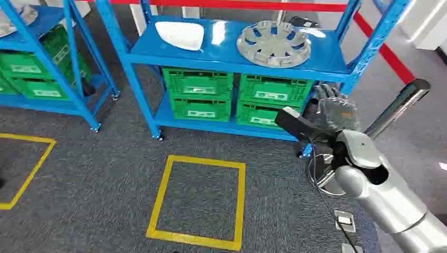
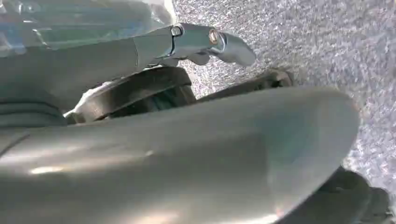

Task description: Take the parts from the cabinet and place them on the table.

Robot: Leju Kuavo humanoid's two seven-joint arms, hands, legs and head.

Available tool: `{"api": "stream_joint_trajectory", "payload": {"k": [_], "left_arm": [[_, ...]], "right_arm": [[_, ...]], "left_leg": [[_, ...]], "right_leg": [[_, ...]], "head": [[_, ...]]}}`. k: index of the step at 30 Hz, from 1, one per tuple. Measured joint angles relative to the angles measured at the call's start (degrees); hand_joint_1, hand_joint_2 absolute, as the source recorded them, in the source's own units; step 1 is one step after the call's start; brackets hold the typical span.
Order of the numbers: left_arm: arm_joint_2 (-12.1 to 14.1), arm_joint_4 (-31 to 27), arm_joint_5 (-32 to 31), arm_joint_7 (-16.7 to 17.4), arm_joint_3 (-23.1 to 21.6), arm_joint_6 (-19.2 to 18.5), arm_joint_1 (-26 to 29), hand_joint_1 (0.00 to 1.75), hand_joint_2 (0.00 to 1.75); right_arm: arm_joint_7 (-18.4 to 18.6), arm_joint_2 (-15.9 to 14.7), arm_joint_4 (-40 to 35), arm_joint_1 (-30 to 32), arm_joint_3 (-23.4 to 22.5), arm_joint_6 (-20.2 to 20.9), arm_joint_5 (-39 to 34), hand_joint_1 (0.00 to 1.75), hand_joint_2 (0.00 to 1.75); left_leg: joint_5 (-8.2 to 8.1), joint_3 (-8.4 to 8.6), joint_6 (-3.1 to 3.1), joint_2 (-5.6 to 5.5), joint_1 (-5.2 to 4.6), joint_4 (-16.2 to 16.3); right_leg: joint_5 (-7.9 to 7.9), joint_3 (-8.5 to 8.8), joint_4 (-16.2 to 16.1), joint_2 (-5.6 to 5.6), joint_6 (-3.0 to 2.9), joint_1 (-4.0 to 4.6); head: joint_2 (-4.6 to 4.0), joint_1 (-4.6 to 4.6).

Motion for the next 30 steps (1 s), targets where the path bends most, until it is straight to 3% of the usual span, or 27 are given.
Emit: {"api": "stream_joint_trajectory", "payload": {"k": [1,3,5,6,8,9,10,11,13,14,15,16,17,19,20,22,24,25,26,27,28,29,30], "left_arm": [[0.02,0.02,0.02,0.04,0.0,0.02,-0.06,0.0,0.0],[0.11,0.02,0.0,0.0,0.02,0.02,0.05,0.0,0.0],[0.26,0.02,0.02,0.0,0.02,-0.04,0.04,0.0,0.0],[0.26,0.02,-0.04,-0.02,0.02,-0.04,-0.1,0.0,0.0],[0.35,0.02,-0.22,-0.13,0.02,-0.04,-0.43,0.0,0.0],[0.39,0.02,-0.42,-0.2,0.04,-0.04,-0.57,0.0,0.0],[0.42,0.02,-0.5,-0.17,0.04,-0.04,-0.63,0.0,0.0],[0.46,0.02,-0.57,-0.17,0.04,-0.04,-0.63,0.0,0.0],[0.57,0.02,-0.59,-0.13,0.02,-0.04,-0.54,0.0,0.0],[0.52,0.02,-0.61,-0.13,0.02,-0.02,-0.38,0.0,0.0],[0.53,0.02,-0.65,-0.13,0.02,-0.07,-0.39,0.0,0.0],[0.52,0.02,-0.72,-0.15,0.02,0.0,-0.37,0.0,0.0],[0.57,0.02,-0.7,-0.17,0.04,-0.02,-0.44,0.0,0.0],[0.42,0.02,-0.72,-0.11,0.04,-0.04,-0.48,0.0,0.0],[0.41,0.02,-0.72,-0.07,0.07,-0.06,-0.49,0.0,0.0],[0.42,0.02,-0.74,-0.07,0.07,-0.07,-0.45,0.0,0.0],[0.42,0.02,-0.87,-0.09,0.07,-0.09,-0.36,0.0,0.0],[0.42,0.02,-0.9,-0.09,0.07,-0.13,-0.32,0.0,0.0],[0.37,0.02,-0.9,-0.09,0.07,-0.2,-0.3,0.0,0.0],[0.33,0.02,-0.9,-0.07,0.07,-0.28,-0.25,0.0,0.0],[0.26,0.02,-0.9,-0.07,0.07,-0.35,-0.22,0.0,0.0],[0.2,0.02,-0.9,0.0,0.07,-0.44,-0.14,0.0,0.0],[-0.09,0.02,-0.9,0.09,0.04,-0.46,-0.01,0.0,0.0]], "right_arm": [[0.0,0.0,-0.11,-0.06,-0.11,-0.04,-0.07,0.0,0.0],[0.0,-0.02,-0.32,-0.2,-0.06,-0.04,-0.11,0.0,0.0],[0.0,0.02,-0.5,-0.25,-0.11,0.02,-0.13,0.0,0.0],[0.0,0.02,-0.57,-0.43,-0.04,0.04,-0.15,0.0,0.0],[0.0,0.02,-0.57,-0.27,0.07,0.04,-0.22,0.0,0.0],[0.0,0.02,-0.57,-0.07,0.09,0.02,-0.31,0.0,0.0],[0.0,0.02,-0.57,0.05,0.13,0.02,-0.35,0.0,0.0],[0.0,0.02,-0.57,0.06,0.22,0.0,-0.52,0.0,0.0],[0.0,0.02,-0.57,0.04,0.33,-0.04,-0.7,0.0,0.0],[0.0,-0.02,-0.55,0.02,0.39,-0.07,-0.74,0.0,0.0],[0.0,-0.04,-0.55,0.04,0.55,-0.11,-0.81,0.0,0.0],[0.02,-0.15,-0.52,0.05,0.48,-0.07,-0.81,0.0,0.0],[0.02,-0.17,-0.55,0.22,0.41,-0.11,-0.81,0.0,0.0],[0.02,-0.5,-0.55,0.16,0.28,-0.11,-0.81,0.0,0.0],[0.02,-0.63,-0.57,0.02,0.2,-0.15,-0.79,0.0,0.0],[0.02,-0.83,-0.57,0.01,0.09,-0.13,-0.74,0.0,0.0],[0.02,-0.98,-0.57,0.42,0.09,-0.02,-0.72,0.0,0.0],[0.02,-0.98,-0.57,0.53,0.09,0.0,-0.7,0.0,0.0],[0.02,-1.01,-0.57,0.53,0.09,0.02,-0.68,0.0,0.0],[0.02,-1.05,-0.57,0.51,0.02,0.02,-0.66,0.0,0.0],[0.02,-1.16,-0.57,0.5,-0.09,0.02,-0.66,0.0,0.0],[0.04,-1.29,-0.57,0.49,-0.2,0.02,-0.66,0.0,0.0],[0.02,-1.38,-0.52,0.53,-0.22,0.04,-0.66,0.0,0.0]], "left_leg": [[-0.26,0.22,-0.44,0.04,0.04,-0.38],[0.33,1.16,-0.98,0.1,-0.12,0.18],[0.08,-0.28,-1.63,0.05,-0.24,3.61],[-0.65,-2.61,-2.04,0.05,-0.07,7.8],[-4.38,-7.43,-2.93,0.05,0.21,15.27],[-5.76,-8.9,-3.29,0.05,0.28,16.86],[-5.23,-9.27,-3.49,0.05,0.39,16.15],[-3.19,-8.87,-3.59,0.05,0.56,13.76],[4.51,-6.96,-4.02,0.06,1.07,4.97],[6.96,-6.96,-4.06,0.06,1.33,2.28],[3.23,-6.76,-3.37,0.28,0.96,0.8],[4.56,-6.23,-1.94,0.26,0.9,1.22],[4.71,-6.28,-1.23,0.22,0.91,1.15],[4.73,-5.49,-0.37,0.18,1.06,1.02],[4.51,-5.16,-0.02,0.17,1.06,0.95],[4.02,-4.95,0.54,0.17,0.97,0.96],[3.35,-4.54,0.71,0.14,0.78,0.96],[2.96,-4.09,0.78,0.1,0.63,0.96],[2.45,-3.42,0.81,0.07,0.46,0.96],[2.0,-2.73,0.81,0.05,0.3,0.95],[1.32,-1.7,0.81,0.05,0.08,0.88],[0.88,-1.2,0.81,0.05,0.01,0.8],[0.39,-0.55,0.46,-0.01,-0.34,0.65]], "right_leg": [[0.77,0.27,0.1,0.08,-0.02,0.05],[0.13,1.39,-1.06,0.34,-0.62,-0.25],[-0.05,3.38,-1.9,0.28,-0.88,-1.04],[-0.39,3.81,-2.01,0.3,-0.98,-1.15],[-1.28,4.75,-2.01,0.33,-0.8,-1.36],[-1.78,5.37,-2.0,0.36,-0.64,-1.52],[-2.3,6.09,-1.98,0.41,-0.46,-1.66],[-2.82,6.81,-1.93,0.5,-0.28,-1.83],[-3.97,8.16,-1.67,0.55,0.32,-2.13],[-4.44,8.35,-1.47,0.61,0.76,-1.93],[-4.72,8.15,-1.11,0.83,1.13,-1.83],[-5.12,7.9,-1.09,0.76,1.64,-1.71],[-5.08,8.13,-0.48,0.71,1.98,-1.73],[-5.47,8.15,-0.15,0.5,2.45,-1.97],[-5.59,7.21,1.92,0.31,2.61,-1.97],[-8.15,2.11,9.85,0.3,2.93,-1.91],[-10.7,-3.26,16.58,0.29,2.9,-1.88],[-10.05,-4.51,16.8,0.3,2.71,-1.81],[-7.91,-4.37,14.53,0.29,2.34,-1.63],[-5.38,-3.44,11.11,0.3,1.85,-1.39],[-1.22,-1.58,5.37,0.29,0.91,-0.9],[1.46,-0.55,1.9,0.29,0.25,-0.49],[-0.13,-0.34,1.15,0.08,-0.63,0.1]], "head": [[0.0,0.41],[0.0,0.46],[0.0,0.26],[0.0,-0.07],[0.0,-0.35],[0.0,-0.44],[0.0,-0.59],[0.0,-0.61],[0.0,-0.74],[0.0,-0.99],[0.0,-1.18],[0.0,-1.31],[0.0,-0.92],[0.0,-0.68],[0.0,-0.42],[0.0,0.06],[0.0,0.33],[0.0,0.52],[0.0,0.57],[0.0,0.7],[0.0,0.9],[0.0,0.94],[0.0,0.5]]}}
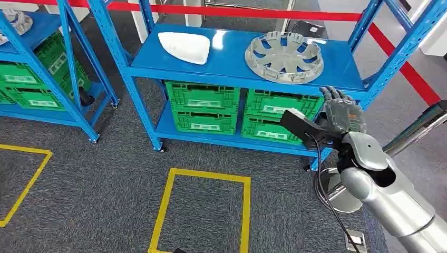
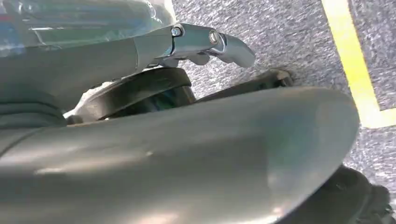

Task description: Take the parts from the cabinet and place them on the table.

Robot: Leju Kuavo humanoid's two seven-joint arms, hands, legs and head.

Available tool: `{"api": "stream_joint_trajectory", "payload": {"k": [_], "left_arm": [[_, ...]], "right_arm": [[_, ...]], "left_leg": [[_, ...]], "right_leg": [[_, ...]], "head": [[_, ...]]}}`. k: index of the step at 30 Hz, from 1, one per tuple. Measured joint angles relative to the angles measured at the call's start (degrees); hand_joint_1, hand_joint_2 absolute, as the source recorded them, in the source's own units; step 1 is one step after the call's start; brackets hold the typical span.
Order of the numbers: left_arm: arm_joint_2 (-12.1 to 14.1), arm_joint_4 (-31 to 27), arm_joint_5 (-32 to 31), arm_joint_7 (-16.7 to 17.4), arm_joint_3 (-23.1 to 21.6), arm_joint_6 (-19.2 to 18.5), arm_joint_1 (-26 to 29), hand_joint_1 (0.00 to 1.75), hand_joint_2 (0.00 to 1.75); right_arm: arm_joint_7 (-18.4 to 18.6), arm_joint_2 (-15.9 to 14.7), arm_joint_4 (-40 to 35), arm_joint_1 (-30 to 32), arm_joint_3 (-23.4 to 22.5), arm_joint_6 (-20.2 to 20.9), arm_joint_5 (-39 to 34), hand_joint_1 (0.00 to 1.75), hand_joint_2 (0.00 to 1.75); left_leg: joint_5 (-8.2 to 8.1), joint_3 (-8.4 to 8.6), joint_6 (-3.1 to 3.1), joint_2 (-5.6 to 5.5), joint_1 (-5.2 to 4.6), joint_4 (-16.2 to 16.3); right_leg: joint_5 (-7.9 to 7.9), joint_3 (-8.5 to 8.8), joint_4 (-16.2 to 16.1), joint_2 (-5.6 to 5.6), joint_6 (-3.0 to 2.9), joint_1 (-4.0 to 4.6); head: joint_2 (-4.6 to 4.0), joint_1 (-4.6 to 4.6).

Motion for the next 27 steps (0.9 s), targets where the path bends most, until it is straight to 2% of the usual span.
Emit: {"api": "stream_joint_trajectory", "payload": {"k": [1,2,3,4,5,6,7,9,10,11,12,14,15,16,17,19,20,21,22,24,25,26,27], "left_arm": [[0.04,0.0,-0.15,0.0,0.0,0.02,-0.09,0.0,0.0],[0.11,0.0,-0.11,0.04,0.02,0.0,-0.1,0.0,0.0],[0.11,0.0,-0.13,-0.02,0.02,0.0,0.06,0.0,0.0],[0.29,0.02,-0.11,0.02,0.02,0.0,-0.08,0.0,0.0],[0.24,0.0,-0.07,0.02,0.02,-0.07,0.0,0.0,0.0],[0.26,0.0,-0.02,0.02,0.02,-0.07,-0.08,0.0,0.0],[0.33,0.0,-0.04,0.0,0.04,-0.07,-0.25,0.0,0.0],[0.42,0.0,-0.07,-0.22,0.07,-0.04,-0.4,0.0,0.0],[0.46,0.0,-0.11,-0.31,0.09,-0.04,-0.49,0.0,0.0],[0.5,0.0,-0.09,-0.33,0.09,-0.04,-0.54,0.0,0.0],[0.53,0.0,-0.09,-0.44,0.09,-0.04,-0.45,0.0,0.0],[0.7,0.02,-0.04,-0.68,0.11,-0.04,-0.13,0.0,0.0],[0.66,0.02,-0.02,-0.92,0.11,-0.02,0.22,0.0,0.0],[0.68,0.02,0.0,-1.22,0.11,0.0,0.18,0.0,0.0],[0.7,0.02,0.02,-1.51,0.15,0.0,0.31,0.0,0.0],[0.68,0.02,0.09,-1.75,0.24,0.0,0.36,0.0,0.0],[0.66,0.0,0.09,-2.01,0.26,0.0,0.44,0.0,0.0],[0.66,0.02,0.13,-2.05,0.31,0.0,0.44,0.0,0.0],[0.68,0.02,0.15,-2.05,0.33,0.0,0.49,0.0,0.0],[0.66,0.02,0.15,-2.08,0.35,0.0,0.57,0.0,0.0],[0.66,0.02,0.15,-2.1,0.37,0.0,0.6,0.0,0.0],[0.66,0.02,0.15,-2.05,0.37,0.0,0.61,0.0,0.0],[0.66,0.02,0.15,-1.99,0.37,0.0,0.62,0.0,0.0]], "right_arm": [[0.02,-0.04,-0.06,-0.09,0.13,0.11,0.0,0.0,0.0],[0.02,-0.13,-0.07,-0.06,-0.11,0.11,0.04,0.0,0.0],[0.02,-0.15,-0.07,-0.07,-0.31,0.11,0.11,0.0,0.0],[0.02,-0.15,-0.15,-0.07,-0.33,0.11,0.2,0.0,0.0],[0.02,-0.15,-0.35,-0.1,-0.35,0.13,0.2,0.0,0.0],[0.02,-0.13,-0.37,-0.15,-0.46,0.13,0.28,0.0,0.0],[0.02,-0.13,-0.37,-0.16,-0.46,0.18,0.37,0.0,0.0],[0.02,-0.13,-0.37,0.32,-0.46,0.44,0.55,0.0,0.0],[0.02,-0.13,-0.37,0.51,-0.46,0.48,0.7,0.0,0.0],[0.02,-0.13,-0.37,0.74,-0.46,0.63,0.94,0.0,0.0],[0.02,-0.13,-0.39,0.95,-0.52,1.03,1.22,0.0,0.0],[0.02,-0.13,-0.88,1.45,-0.83,1.53,1.97,0.0,0.0],[0.02,-0.15,-1.14,1.83,-1.09,1.77,2.27,0.0,0.0],[0.02,-0.09,-1.2,2.01,-1.18,2.49,2.95,0.0,0.0],[0.02,-0.09,-1.49,2.53,-1.47,3.15,3.59,0.0,0.0],[0.02,-0.04,-2.36,3.79,-2.27,3.83,4.57,0.0,0.0],[0.02,-0.07,-2.6,3.94,-2.67,4.26,5.07,0.0,0.0],[0.02,-0.04,-3.06,4.09,-3.26,4.59,5.57,0.0,0.0],[0.02,-0.04,-3.54,4.18,-3.85,5.05,5.99,0.0,0.0],[0.02,-0.04,-4.2,5.22,-4.9,5.75,6.4,0.0,0.0],[0.02,-0.04,-4.41,5.88,-5.18,6.01,6.4,0.0,0.0],[0.02,-0.04,-4.65,6.4,-5.42,6.19,6.4,0.0,0.0],[0.02,-0.04,-4.79,6.61,-5.68,6.25,6.4,0.0,0.0]], "left_leg": [[-0.31,-0.15,-0.41,-0.05,0.27,-0.24],[-0.41,0.47,-0.75,-0.01,0.24,-0.53],[0.53,0.73,-0.98,-0.02,0.14,0.66],[0.41,1.0,-1.16,-0.04,-0.12,0.86],[0.1,0.42,-1.33,0.0,-0.08,2.35],[-0.08,-0.93,-1.7,-0.02,0.02,5.43],[-1.03,-2.9,-2.14,-0.03,0.18,8.79],[-5.37,-7.24,-2.87,-0.03,0.36,15.16],[-6.24,-8.09,-3.08,-0.02,0.4,15.87],[-5.85,-8.4,-3.21,-0.02,0.47,15.34],[-3.52,-7.88,-3.47,-0.01,0.59,12.12],[2.77,-6.3,-3.72,0.01,0.9,4.52],[5.04,-5.87,-3.54,-0.01,0.94,2.32],[2.52,-6.86,-3.05,0.14,0.53,1.39],[3.81,-6.1,-1.72,0.3,0.51,1.45],[3.86,-5.84,-0.54,0.24,0.56,1.34],[3.75,-5.17,-0.34,0.12,0.99,1.09],[3.52,-4.76,0.0,0.1,1.01,0.97],[3.22,-4.54,0.36,0.1,1.01,0.93],[2.56,-4.14,0.54,0.06,1.01,0.93],[2.14,-3.81,0.53,-0.04,1.01,0.93],[1.65,-3.27,0.48,-0.09,1.0,0.93],[1.11,-2.59,0.43,-0.13,0.98,0.93]], "right_leg": [[-1.47,0.42,-0.77,0.4,-0.02,0.05],[-0.18,0.81,-1.21,0.37,-0.04,0.05],[-0.08,1.37,-1.66,0.39,-0.2,-0.06],[-0.03,2.6,-1.87,0.36,-0.28,-0.64],[-0.23,3.5,-2.37,0.24,-0.3,-0.79],[-0.62,4.17,-2.53,0.23,-0.58,-0.9],[-0.98,4.52,-2.53,0.23,-0.6,-0.95],[-1.96,5.44,-2.5,0.29,-0.59,-0.95],[-2.35,5.89,-2.43,0.32,-0.53,-0.97],[-2.86,6.42,-2.32,0.35,-0.45,-1.04],[-3.71,7.28,-2.05,0.43,-0.22,-1.17],[-4.91,8.5,-1.68,0.44,0.18,-1.43],[-5.58,8.74,-1.7,0.41,0.63,-1.35],[-5.63,8.85,-1.41,0.46,0.8,-1.42],[-5.96,8.52,-1.43,0.49,1.23,-1.23],[-6.21,9.13,-1.06,0.4,1.67,-1.2],[-6.5,8.84,-0.41,0.37,1.96,-1.25],[-6.49,8.12,1.43,0.27,2.24,-1.25],[-7.29,6.0,4.81,0.22,2.56,-1.31],[-10.04,0.45,12.49,0.21,2.95,-1.51],[-10.96,-2.13,15.29,0.22,3.0,-1.51],[-10.47,-3.67,15.78,0.22,2.94,-1.49],[-8.71,-3.83,14.01,0.23,2.76,-1.47]], "head": [[0.0,0.07],[0.0,0.33],[0.0,0.26],[0.0,0.22],[0.0,0.18],[0.0,-0.39],[0.0,-0.52],[0.0,-0.8],[0.0,-0.83],[0.0,-0.96],[0.0,-0.98],[0.0,-1.07],[0.0,-1.02],[0.0,-1.28],[0.0,-1.55],[0.0,-1.09],[0.0,-1.11],[0.0,-1.0],[0.0,-0.59],[0.0,-0.37],[0.0,-0.28],[0.0,-0.19],[0.0,-0.13]]}}
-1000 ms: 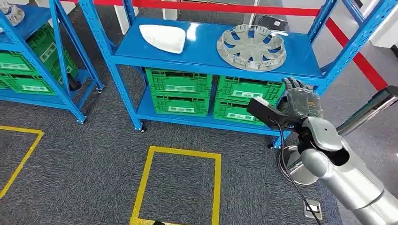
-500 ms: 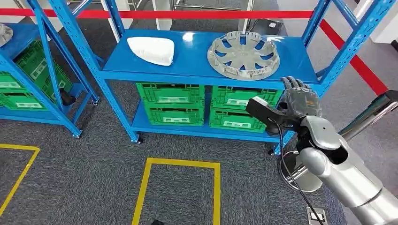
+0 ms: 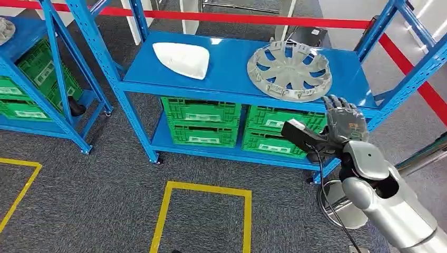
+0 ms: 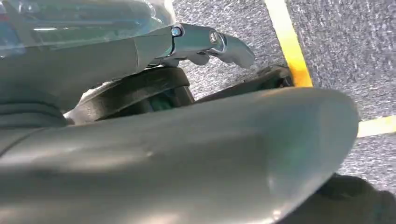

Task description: Take the parts from the cabinet and place them on the table.

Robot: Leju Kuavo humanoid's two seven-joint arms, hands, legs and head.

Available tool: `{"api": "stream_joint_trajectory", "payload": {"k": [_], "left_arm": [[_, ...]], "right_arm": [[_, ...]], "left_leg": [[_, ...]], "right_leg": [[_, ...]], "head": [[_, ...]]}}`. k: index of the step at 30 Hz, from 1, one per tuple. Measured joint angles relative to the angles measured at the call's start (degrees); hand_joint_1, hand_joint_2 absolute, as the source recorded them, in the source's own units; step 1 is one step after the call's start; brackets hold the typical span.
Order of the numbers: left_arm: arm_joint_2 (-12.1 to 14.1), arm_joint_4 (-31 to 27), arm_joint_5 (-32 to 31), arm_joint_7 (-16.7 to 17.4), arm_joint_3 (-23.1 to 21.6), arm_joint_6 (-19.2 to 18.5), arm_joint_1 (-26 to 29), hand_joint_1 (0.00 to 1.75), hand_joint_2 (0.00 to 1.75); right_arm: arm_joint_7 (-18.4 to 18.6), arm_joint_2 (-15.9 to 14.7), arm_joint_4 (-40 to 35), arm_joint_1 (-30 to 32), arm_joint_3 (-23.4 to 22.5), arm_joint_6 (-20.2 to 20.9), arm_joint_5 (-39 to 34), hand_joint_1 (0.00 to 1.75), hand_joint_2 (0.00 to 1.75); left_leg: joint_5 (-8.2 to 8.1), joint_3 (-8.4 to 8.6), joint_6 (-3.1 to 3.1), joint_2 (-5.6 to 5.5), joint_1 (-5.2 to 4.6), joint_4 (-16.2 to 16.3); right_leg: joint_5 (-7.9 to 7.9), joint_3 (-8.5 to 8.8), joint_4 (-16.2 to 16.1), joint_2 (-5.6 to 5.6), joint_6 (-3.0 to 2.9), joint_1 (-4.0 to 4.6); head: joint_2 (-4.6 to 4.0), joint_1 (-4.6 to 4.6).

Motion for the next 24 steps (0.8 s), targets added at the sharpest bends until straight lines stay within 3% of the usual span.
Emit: {"api": "stream_joint_trajectory", "payload": {"k": [1,3,4,6,8,10,11,13,14,15,16,17,18,19,20,21,24], "left_arm": [[-0.02,0.0,0.0,0.07,0.0,0.0,-0.02,0.0,0.0],[-0.15,0.0,0.02,0.26,0.0,-0.02,0.07,0.0,0.0],[-0.2,0.0,0.04,0.4,0.0,0.0,0.14,0.0,0.0],[-0.13,0.0,0.13,0.52,0.02,-0.02,-0.11,0.0,0.0],[-0.07,0.0,0.2,0.61,0.04,-0.02,-0.08,0.0,0.0],[-0.09,0.0,0.2,0.61,0.04,-0.02,-0.13,0.0,0.0],[-0.09,0.0,0.2,0.61,0.07,-0.02,-0.32,0.0,0.0],[-0.07,0.0,0.17,0.53,0.11,-0.02,-0.57,0.0,0.0],[-0.04,0.0,0.17,0.55,0.11,-0.02,-0.74,0.0,0.0],[-0.02,0.0,0.17,0.59,0.11,-0.02,-0.78,0.0,0.0],[-0.02,0.0,0.17,0.61,0.11,-0.02,-0.77,0.0,0.0],[0.02,0.0,0.2,0.66,0.11,-0.02,-0.73,0.0,0.0],[0.04,0.0,0.2,0.7,0.11,-0.02,-0.59,0.0,0.0],[0.06,0.06,0.17,0.66,0.11,-0.02,-0.5,0.0,0.0],[0.0,0.09,0.2,0.68,0.11,-0.13,-0.61,0.0,0.0],[-0.04,0.09,0.17,0.57,0.13,-0.13,-0.65,0.0,0.0],[-0.28,0.09,0.2,0.7,0.15,-0.11,-0.71,0.0,0.0]], "right_arm": [[0.0,0.0,-0.13,0.04,-0.38,0.0,-0.02,0.0,0.0],[0.0,-0.02,-0.37,0.06,-1.16,0.0,-0.04,0.0,0.0],[0.0,-0.06,-0.35,0.16,-1.36,-0.04,-0.09,0.0,0.0],[0.02,-0.13,-0.54,0.45,-1.73,0.04,-0.28,0.0,0.0],[0.02,-0.11,-1.01,0.28,-2.36,-0.04,-0.26,0.0,0.0],[0.02,-0.17,-1.31,0.29,-2.76,-0.04,-0.26,0.0,0.0],[0.02,-0.17,-1.35,0.28,-2.82,-0.07,-0.28,0.0,0.0],[0.02,-0.18,-1.38,0.52,-2.84,-0.07,-0.39,0.0,0.0],[0.02,-0.18,-1.38,0.6,-2.87,-0.07,-0.42,0.0,0.0],[0.02,-0.17,-1.38,0.65,-2.89,-0.09,-0.5,0.0,0.0],[0.02,-0.18,-1.38,0.66,-2.91,-0.15,-0.63,0.0,0.0],[0.02,-0.18,-1.38,0.66,-2.93,-0.22,-0.72,0.0,0.0],[0.02,-0.18,-1.38,0.71,-2.97,-0.3,-0.83,0.0,0.0],[0.02,-0.2,-1.33,0.8,-2.89,-0.48,-0.98,0.0,0.0],[0.02,-0.22,-1.29,0.88,-2.76,-0.65,-1.36,0.0,0.0],[0.02,-0.31,-1.29,0.93,-2.8,-0.79,-1.46,0.0,0.0],[0.02,-0.57,-1.35,0.34,-3.02,-1.38,-1.86,0.0,0.0]], "left_leg": [[-0.63,0.89,-0.11,-0.01,-0.03,0.0],[-1.92,1.75,-0.42,0.0,-0.04,-0.28],[-2.42,2.99,-0.84,0.0,-0.17,-0.23],[-2.74,3.5,-1.47,-0.02,-0.21,-0.91],[-2.21,3.98,-2.11,-0.02,-0.38,-0.31],[-2.0,1.33,-2.67,0.06,-0.36,5.03],[-2.85,-1.13,-2.96,0.06,-0.34,9.26],[-7.07,-5.28,-3.37,0.06,-0.39,15.02],[-8.36,-6.27,-3.41,0.06,-0.4,15.49],[-8.07,-6.49,-3.5,0.06,-0.4,14.37],[-6.07,-6.13,-3.34,0.06,-0.4,11.6],[-2.34,-5.52,-3.0,0.06,-0.42,7.55],[2.9,-5.16,-2.49,0.07,-0.5,3.22],[5.68,-5.84,-1.88,0.06,-0.83,1.12],[2.96,-5.2,-1.56,0.17,-1.06,0.27],[4.4,-4.81,-0.94,0.1,-1.14,0.27],[3.93,-3.32,-0.2,0.02,-0.51,-0.93]], "right_leg": [[2.85,0.81,-3.78,0.0,-0.31,0.06],[10.57,3.05,-12.81,-0.16,-1.23,0.37],[9.14,3.07,-13.14,-0.15,-1.37,0.83],[9.25,3.83,-14.4,0.07,-1.8,0.95],[8.71,5.03,-15.07,0.24,-2.45,0.53],[8.01,6.85,-15.75,0.09,-3.08,0.3],[7.54,7.44,-15.8,0.08,-3.19,0.26],[6.4,8.69,-15.8,0.09,-3.25,0.27],[5.84,9.46,-15.8,0.11,-3.27,0.28],[5.17,10.39,-15.8,0.18,-3.24,0.3],[4.5,11.35,-15.8,0.23,-3.19,0.32],[3.88,12.29,-15.79,0.25,-3.1,0.35],[3.25,12.86,-15.83,0.24,-2.98,0.41],[2.79,13.33,-15.57,0.3,-2.77,0.49],[2.55,12.94,-15.72,0.58,-2.36,0.59],[2.18,12.92,-15.83,0.45,-1.87,0.55],[2.26,12.95,-14.08,0.35,-1.1,0.55]], "head": [[0.0,0.04],[0.0,0.22],[0.0,0.06],[0.0,0.59],[0.0,0.33],[0.0,-0.04],[0.0,-0.2],[0.0,-0.42],[0.0,-0.48],[0.0,-0.48],[0.0,-0.59],[0.0,-0.68],[0.0,-0.77],[0.0,-0.83],[0.0,-0.74],[0.0,-0.96],[0.0,-0.87]]}}
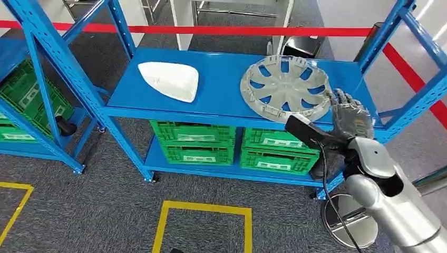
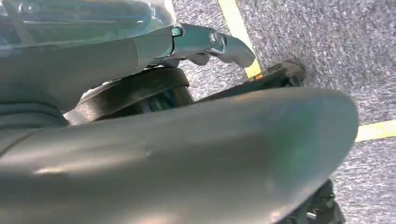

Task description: Take the parts from the cabinet and place them on the table.

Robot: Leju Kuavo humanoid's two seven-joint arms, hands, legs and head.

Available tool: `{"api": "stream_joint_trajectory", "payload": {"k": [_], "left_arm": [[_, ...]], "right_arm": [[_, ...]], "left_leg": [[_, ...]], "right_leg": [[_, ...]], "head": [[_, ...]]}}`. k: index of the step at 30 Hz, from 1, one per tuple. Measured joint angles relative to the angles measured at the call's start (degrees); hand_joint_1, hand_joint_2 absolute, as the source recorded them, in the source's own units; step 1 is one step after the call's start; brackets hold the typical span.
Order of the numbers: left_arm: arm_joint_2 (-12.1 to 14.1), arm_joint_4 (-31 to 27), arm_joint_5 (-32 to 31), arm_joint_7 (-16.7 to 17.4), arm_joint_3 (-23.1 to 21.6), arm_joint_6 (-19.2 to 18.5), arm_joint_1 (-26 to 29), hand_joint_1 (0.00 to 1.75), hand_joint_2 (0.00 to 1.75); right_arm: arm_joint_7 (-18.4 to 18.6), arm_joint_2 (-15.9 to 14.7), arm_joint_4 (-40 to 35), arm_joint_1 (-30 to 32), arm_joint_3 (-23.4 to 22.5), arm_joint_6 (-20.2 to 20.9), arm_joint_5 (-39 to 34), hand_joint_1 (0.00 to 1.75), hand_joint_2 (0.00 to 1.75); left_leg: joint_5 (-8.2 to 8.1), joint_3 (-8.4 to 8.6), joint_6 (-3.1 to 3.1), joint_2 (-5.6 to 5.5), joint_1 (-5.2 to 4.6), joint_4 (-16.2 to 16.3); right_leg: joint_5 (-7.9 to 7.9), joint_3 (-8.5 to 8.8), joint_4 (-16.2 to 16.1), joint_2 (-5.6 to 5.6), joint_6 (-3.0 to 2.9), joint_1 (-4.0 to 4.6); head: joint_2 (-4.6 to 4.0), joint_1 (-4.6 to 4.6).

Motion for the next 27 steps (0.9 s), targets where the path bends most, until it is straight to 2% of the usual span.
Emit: {"api": "stream_joint_trajectory", "payload": {"k": [1,2,4,5,6,7,8,9,10,11,12,14,15,16,17,19,20,21,22,23,25,26,27], "left_arm": [[0.0,0.0,0.0,0.09,0.0,0.02,-0.11,0.0,0.0],[0.02,0.02,0.0,0.18,0.0,0.02,-0.11,0.0,0.0],[0.02,0.02,0.0,0.17,0.0,0.0,0.01,0.0,0.0],[0.02,0.02,0.0,0.17,0.0,0.0,0.07,0.0,0.0],[0.02,0.02,0.0,0.2,0.0,0.0,0.14,0.0,0.0],[0.02,0.02,0.0,0.26,0.0,0.0,0.18,0.0,0.0],[0.0,0.02,0.0,0.33,0.0,0.0,0.22,0.0,0.0],[0.0,0.02,0.0,0.39,0.0,0.0,0.32,0.0,0.0],[0.02,0.07,0.0,0.44,0.0,0.0,0.47,0.0,0.0],[0.04,0.09,-0.02,0.41,0.0,0.0,0.49,0.0,0.0],[0.0,0.07,-0.06,0.44,0.0,0.0,0.4,0.0,0.0],[0.11,0.07,-0.04,0.42,0.0,0.0,0.43,0.0,0.0],[0.18,0.09,-0.04,0.44,0.0,0.0,0.4,0.0,0.0],[0.13,0.07,-0.04,0.42,0.0,0.0,0.41,0.0,0.0],[0.13,0.07,-0.06,0.39,0.02,0.0,0.28,0.0,0.0],[0.15,0.07,-0.09,0.29,0.0,0.02,-0.05,0.0,0.0],[0.15,0.07,-0.09,0.22,0.0,0.02,-0.2,0.0,0.0],[0.15,0.09,-0.11,0.2,0.02,0.02,-0.3,0.0,0.0],[0.15,0.09,-0.11,0.2,0.02,0.02,-0.31,0.0,0.0],[0.15,0.09,-0.11,0.2,0.02,0.02,-0.27,0.0,0.0],[0.15,0.09,-0.11,0.2,0.0,0.02,-0.08,0.0,0.0],[0.15,0.13,-0.13,0.13,0.0,0.02,-0.12,0.0,0.0],[0.11,0.13,-0.09,0.09,0.0,0.0,-0.1,0.0,0.0]], "right_arm": [[0.0,-0.15,0.0,-0.3,-0.02,-0.22,-0.11,0.0,0.0],[0.0,-0.3,0.0,-0.41,-0.02,-0.39,-0.41,0.0,0.0],[0.0,-0.59,0.04,-0.25,0.09,-0.63,-0.76,0.0,0.0],[0.0,-0.61,0.09,-0.25,0.22,-0.72,-0.85,0.0,0.0],[0.0,-0.66,0.09,-0.26,0.26,-0.83,-1.03,0.0,0.0],[0.0,-0.72,0.09,-0.27,0.26,-0.9,-1.31,0.0,0.0],[0.0,-0.85,0.09,-0.31,0.24,-0.98,-1.6,0.0,0.0],[0.0,-0.96,0.09,-0.32,0.26,-1.01,-1.79,0.0,0.0],[0.0,-1.03,0.2,-0.26,0.39,-1.07,-1.81,0.0,0.0],[0.0,-1.09,0.33,-0.33,0.57,-1.11,-1.92,0.0,0.0],[0.0,-1.25,0.35,-0.23,0.66,-1.22,-2.03,0.0,0.0],[0.0,-1.25,0.35,-0.52,0.63,-1.35,-2.18,0.0,0.0],[0.0,-1.25,0.33,-0.64,0.63,-1.44,-2.36,0.0,0.0],[0.0,-1.25,0.35,-0.72,0.63,-1.55,-2.49,0.0,0.0],[0.0,-1.25,0.37,-0.83,0.72,-1.64,-2.62,0.0,0.0],[0.0,-1.25,0.42,-0.81,0.96,-1.66,-2.67,0.0,0.0],[0.0,-1.25,0.44,-0.77,1.01,-1.66,-2.67,0.0,0.0],[0.0,-1.25,0.52,-0.77,1.07,-1.66,-2.69,0.0,0.0],[0.0,-1.25,0.57,-0.78,1.2,-1.68,-2.89,0.0,0.0],[0.0,-1.25,0.57,-0.8,1.29,-1.73,-2.99,0.0,0.0],[0.0,-1.25,0.59,-0.8,1.31,-1.86,-3.02,0.0,0.0],[0.0,-1.2,0.79,-0.86,1.51,-1.93,-3.04,0.0,0.0],[0.0,-1.29,0.85,-0.92,1.57,-1.95,-3.1,0.0,0.0]], "left_leg": [[-0.24,0.45,0.25,0.02,0.14,-0.09],[-0.51,0.72,0.51,0.02,0.26,-0.18],[-1.34,1.31,0.46,0.01,0.38,-0.19],[-1.78,1.76,0.38,0.0,0.4,-0.18],[-2.32,2.41,0.26,-0.02,0.43,-0.18],[-2.9,3.2,0.12,-0.06,0.45,-0.18],[-3.54,4.1,-0.07,-0.07,0.51,-0.18],[-4.26,5.07,-0.32,-0.07,0.52,-0.19],[-4.96,5.37,-0.71,-0.05,0.41,-0.16],[-5.2,5.58,-1.07,-0.23,0.28,-0.12],[-5.69,5.53,-1.59,-0.12,0.27,-0.33],[-5.61,6.31,-2.12,-0.12,0.25,-0.1],[-5.77,5.97,-2.34,-0.09,0.27,0.48],[-5.61,4.85,-2.65,-0.05,0.29,3.23],[-6.17,3.07,-2.92,-0.06,0.29,6.63],[-9.5,-1.61,-3.25,-0.06,0.25,14.35],[-11.09,-3.27,-3.23,-0.06,0.2,16.31],[-11.2,-3.9,-3.14,-0.06,0.18,16.23],[-9.56,-3.76,-2.99,-0.06,0.14,14.21],[-6.67,-3.26,-2.63,-0.06,0.04,10.99],[2.12,-2.51,-1.42,-0.06,-0.45,2.86],[0.88,-2.89,-0.81,-0.08,-0.88,2.69],[0.76,-1.75,-0.47,-0.02,-0.95,0.8]], "right_leg": [[-0.21,-1.25,2.48,-0.15,0.41,-0.01],[-1.16,-3.55,6.07,-0.24,0.82,-0.21],[-4.1,-9.31,13.64,-0.31,1.5,-0.67],[-4.6,-11.14,15.07,-0.33,1.73,-0.85],[-3.74,-11.94,14.3,-0.36,1.71,-0.98],[-1.63,-11.66,11.69,-0.38,1.84,-1.05],[1.41,-10.73,7.65,-0.41,1.81,-1.08],[5.63,-9.5,2.71,-0.51,1.77,-1.09],[8.46,-9.15,-0.38,-0.74,1.57,-0.98],[5.83,-9.03,-0.9,-0.9,0.92,-0.59],[6.99,-8.86,-0.58,-0.7,0.16,-0.45],[6.33,-8.38,-0.8,-0.62,-0.64,-0.55],[6.18,-7.53,-1.1,-0.59,-0.94,-0.9],[5.77,-6.62,-1.39,-0.6,-1.32,-0.88],[5.43,-6.08,-1.47,-0.6,-1.63,-0.88],[4.41,-4.96,-1.5,-0.59,-1.86,-0.73],[3.87,-4.27,-1.5,-0.57,-1.96,-0.6],[3.34,-3.52,-1.5,-0.47,-2.01,-0.47],[2.69,-2.56,-1.5,-0.38,-2.03,-0.34],[2.15,-1.74,-1.5,-0.3,-2.03,-0.17],[1.11,-0.64,-1.61,-0.29,-1.92,-0.04],[0.84,-0.25,-1.44,-0.22,-1.57,0.11],[0.53,-0.85,-1.25,-0.02,-1.21,0.19]], "head": [[0.0,0.18],[0.0,0.5],[0.0,0.74],[0.0,0.9],[0.0,0.94],[0.0,0.96],[0.0,1.01],[0.0,1.11],[0.0,1.33],[0.0,1.29],[0.0,1.29],[0.0,1.33],[0.0,1.2],[0.0,0.96],[0.0,0.7],[0.0,0.37],[0.0,0.35],[0.0,0.28],[0.0,0.22],[0.0,0.15],[0.0,0.07],[0.0,0.33],[0.0,-0.02]]}}
